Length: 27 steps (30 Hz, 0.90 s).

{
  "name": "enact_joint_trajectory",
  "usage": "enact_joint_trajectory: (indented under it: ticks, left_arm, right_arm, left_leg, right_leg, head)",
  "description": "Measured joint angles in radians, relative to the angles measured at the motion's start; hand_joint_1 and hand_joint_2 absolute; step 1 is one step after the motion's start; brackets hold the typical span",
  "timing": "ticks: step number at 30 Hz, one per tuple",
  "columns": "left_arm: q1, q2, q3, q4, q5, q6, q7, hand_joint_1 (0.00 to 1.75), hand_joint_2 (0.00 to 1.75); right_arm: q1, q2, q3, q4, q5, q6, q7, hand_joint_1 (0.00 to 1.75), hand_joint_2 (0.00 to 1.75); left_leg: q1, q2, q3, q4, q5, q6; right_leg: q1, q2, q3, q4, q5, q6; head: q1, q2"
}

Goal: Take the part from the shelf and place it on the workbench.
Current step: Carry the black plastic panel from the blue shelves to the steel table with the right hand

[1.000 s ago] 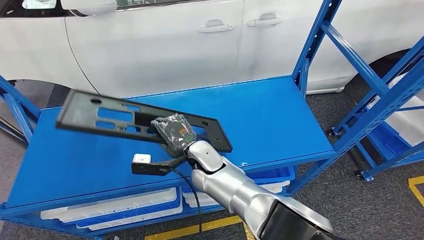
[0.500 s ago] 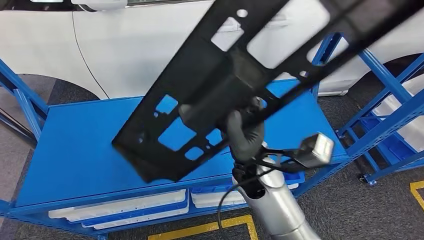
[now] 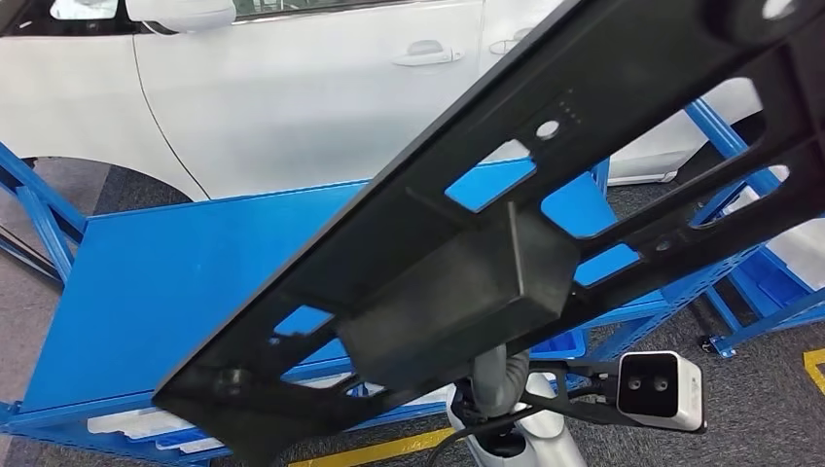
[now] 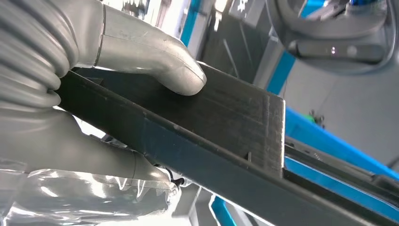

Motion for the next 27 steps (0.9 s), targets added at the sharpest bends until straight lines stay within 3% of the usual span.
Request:
enact_joint_trajectory:
  ticks: [2, 5, 6, 8, 10, 11, 12, 13, 15, 17, 19, 21, 23, 25, 26, 27]
  left_arm:
    - [-0.001, 0.002, 0.000, 0.000, -0.001, 0.003, 0.007, 0.00, 0.00]
    - [0.000, 0.003, 0.000, 0.000, -0.002, 0.004, 0.016, 0.00, 0.00]
    - [0.000, 0.003, 0.000, 0.000, -0.002, 0.005, 0.020, 0.00, 0.00]
    - [-0.001, 0.003, 0.000, 0.000, -0.002, 0.006, 0.027, 0.00, 0.00]
    - [-0.001, 0.004, 0.000, 0.000, -0.001, 0.009, 0.035, 0.00, 0.00]
    - [0.000, 0.005, 0.000, 0.001, -0.001, 0.011, 0.039, 0.00, 0.00]
    - [0.001, 0.005, -0.001, 0.002, -0.001, 0.013, 0.042, 0.00, 0.00]
    - [0.002, 0.006, -0.002, 0.003, -0.002, 0.015, 0.045, 0.00, 0.00]
    - [0.003, 0.006, -0.004, 0.003, -0.008, 0.015, 0.051, 0.00, 0.00]
    - [0.005, 0.006, -0.010, 0.004, -0.017, 0.010, 0.056, 0.00, 0.00]
    - [0.005, 0.008, -0.014, 0.005, -0.023, 0.006, 0.060, 0.00, 0.00]
    - [0.007, 0.013, -0.016, 0.008, -0.026, 0.004, 0.063, 0.00, 0.00]
    - [0.009, 0.020, -0.020, 0.011, -0.026, 0.004, 0.064, 0.00, 0.00]
    - [0.008, 0.026, -0.023, 0.011, -0.025, 0.004, 0.063, 0.00, 0.00]
    - [0.008, 0.029, -0.024, 0.011, -0.023, 0.004, 0.063, 0.00, 0.00]
    - [0.009, 0.031, -0.025, 0.012, -0.019, 0.003, 0.064, 0.00, 0.00]
  right_arm:
    - [0.008, -0.002, 0.028, -0.002, 0.004, 0.011, 0.000, 1.75, 1.75]
    - [0.020, -0.007, 0.051, -0.001, 0.016, 0.023, 0.000, 1.75, 1.75]
    - [0.024, -0.008, 0.054, -0.001, 0.020, 0.023, 0.000, 1.75, 1.75]
    - [0.031, -0.011, 0.057, -0.001, 0.023, 0.018, 0.000, 1.75, 1.75]
    - [0.042, -0.014, 0.058, -0.001, 0.023, 0.013, 0.000, 1.75, 1.75]
    - [0.047, -0.016, 0.058, -0.001, 0.024, 0.011, 0.000, 1.75, 1.75]
    - [0.052, -0.018, 0.058, -0.001, 0.025, 0.008, 0.000, 1.75, 1.75]
    - [0.056, -0.020, 0.058, -0.002, 0.027, 0.004, 0.000, 1.75, 1.75]
    - [0.062, -0.023, 0.058, -0.006, 0.032, 0.000, 0.000, 1.75, 1.75]
    - [0.071, -0.023, 0.058, -0.016, 0.040, -0.002, 0.000, 1.75, 1.75]
    - [0.079, -0.024, 0.057, -0.026, 0.044, -0.001, -0.001, 1.75, 1.75]
    - [0.088, -0.024, 0.057, -0.031, 0.046, 0.000, -0.001, 1.75, 1.75]
    - [0.094, -0.024, 0.056, -0.037, 0.047, 0.002, 0.000, 1.75, 1.75]
    - [0.097, -0.024, 0.051, -0.043, 0.047, 0.007, -0.001, 1.75, 1.75]
    - [0.099, -0.024, 0.046, -0.044, 0.045, 0.010, -0.001, 1.75, 1.75]
    - [0.100, -0.024, 0.041, -0.044, 0.044, 0.013, -0.001, 1.75, 1.75]
  left_leg:
    - [-0.003, -0.002, 0.037, -0.074, 0.024, 0.011]
    - [-0.004, -0.003, 0.033, -0.081, 0.033, 0.032]
    - [-0.002, -0.001, 0.030, -0.084, 0.038, 0.040]
    - [0.000, 0.002, 0.019, -0.088, 0.049, 0.052]
    - [-0.001, 0.003, 0.004, -0.087, 0.060, 0.055]
    - [-0.001, 0.004, -0.004, -0.087, 0.065, 0.055]
    - [-0.001, 0.004, -0.011, -0.086, 0.071, 0.053]
    - [-0.002, 0.004, -0.019, -0.085, 0.076, 0.052]
    - [-0.002, 0.002, -0.029, -0.084, 0.088, 0.047]
    - [-0.002, 0.001, -0.034, -0.087, 0.099, 0.036]
    - [-0.001, 0.001, -0.034, -0.090, 0.111, 0.023]
    - [0.001, 0.002, -0.039, -0.086, 0.109, 0.013]
    - [0.002, 0.002, -0.060, -0.029, 0.044, 0.005]
    - [0.003, 0.002, -0.091, 0.091, -0.053, 0.000]
    - [0.003, 0.002, -0.100, 0.147, -0.079, -0.002]
    - [0.003, 0.002, -0.095, 0.178, -0.083, -0.004]
  right_leg:
    - [0.002, 0.000, -0.005, 0.010, -0.002, 0.010]
    - [0.002, 0.002, -0.009, 0.013, 0.000, 0.025]
    - [0.001, 0.003, -0.015, 0.024, -0.013, 0.031]
    - [-0.003, 0.004, -0.047, 0.106, -0.082, 0.042]
    - [-0.007, 0.004, -0.090, 0.237, -0.162, 0.050]
    - [-0.008, 0.004, -0.099, 0.280, -0.181, 0.052]
    - [-0.008, 0.003, -0.091, 0.287, -0.180, 0.052]
    - [-0.008, 0.003, -0.061, 0.254, -0.162, 0.050]
    - [-0.006, 0.003, 0.038, 0.106, -0.117, 0.040]
    - [0.002, 0.003, 0.102, 0.001, -0.092, 0.030]
    - [0.008, 0.003, 0.105, -0.013, -0.082, 0.023]
    - [0.004, 0.001, 0.097, -0.022, -0.065, 0.010]
    - [0.000, -0.003, 0.081, -0.031, -0.042, -0.006]
    - [0.003, -0.004, 0.058, -0.029, -0.024, -0.013]
    - [0.005, -0.005, 0.044, -0.027, -0.016, -0.013]
    - [0.005, -0.005, 0.030, -0.023, -0.007, -0.013]
  head:
    - [0.000, 0.000]
    - [0.000, 0.000]
    - [0.000, 0.000]
    - [0.000, 0.000]
    - [0.000, 0.000]
    - [0.000, 0.000]
    - [0.000, 0.000]
    - [0.000, 0.000]
    - [0.000, 0.000]
    - [0.000, 0.000]
    - [0.000, 0.000]
    - [0.000, 0.000]
    - [0.000, 0.000]
    - [0.000, 0.000]
    - [0.000, 0.000]
    - [0.000, 0.000]
